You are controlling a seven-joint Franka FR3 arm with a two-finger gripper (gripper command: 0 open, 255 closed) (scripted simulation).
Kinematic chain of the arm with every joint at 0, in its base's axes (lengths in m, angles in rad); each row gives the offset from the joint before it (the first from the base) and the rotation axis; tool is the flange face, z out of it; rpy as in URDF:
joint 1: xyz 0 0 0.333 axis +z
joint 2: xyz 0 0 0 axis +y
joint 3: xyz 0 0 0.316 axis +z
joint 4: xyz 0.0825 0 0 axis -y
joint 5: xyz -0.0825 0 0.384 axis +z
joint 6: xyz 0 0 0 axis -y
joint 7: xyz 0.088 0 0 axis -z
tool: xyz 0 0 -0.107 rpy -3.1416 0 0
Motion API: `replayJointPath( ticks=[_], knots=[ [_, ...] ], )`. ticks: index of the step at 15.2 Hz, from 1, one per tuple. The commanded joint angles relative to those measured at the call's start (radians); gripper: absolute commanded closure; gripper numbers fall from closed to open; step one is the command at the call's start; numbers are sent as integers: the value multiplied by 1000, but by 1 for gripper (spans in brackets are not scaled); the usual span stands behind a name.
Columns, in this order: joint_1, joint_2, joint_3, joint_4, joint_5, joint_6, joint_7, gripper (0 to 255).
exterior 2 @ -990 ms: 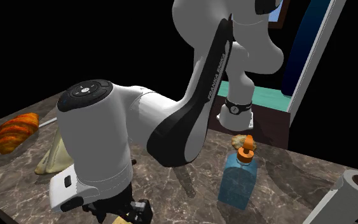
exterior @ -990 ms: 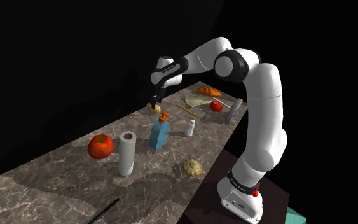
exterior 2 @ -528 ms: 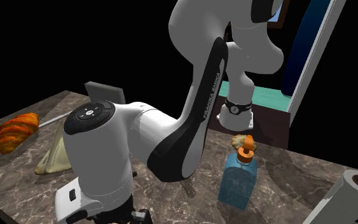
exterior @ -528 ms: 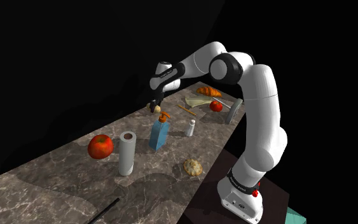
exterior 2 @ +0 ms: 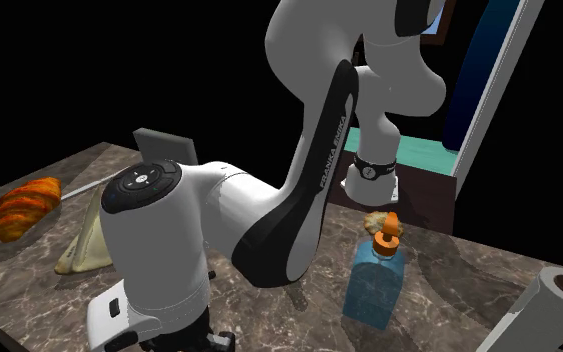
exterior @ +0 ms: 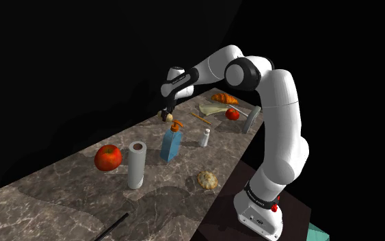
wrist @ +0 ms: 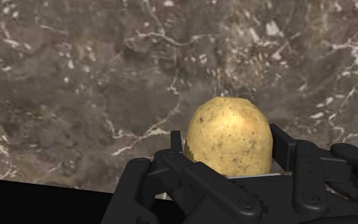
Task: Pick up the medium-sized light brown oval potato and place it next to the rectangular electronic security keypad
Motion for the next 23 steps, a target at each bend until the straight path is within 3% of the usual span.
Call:
replayJointPath(
  ticks=[1, 8, 23],
  knots=[
    [0, 1, 0, 0, 0, 0, 0, 255],
    [0, 0, 0, -1, 0, 0, 0, 255],
    [8, -127, -11, 16, -15, -143, 8, 255]
  ],
)
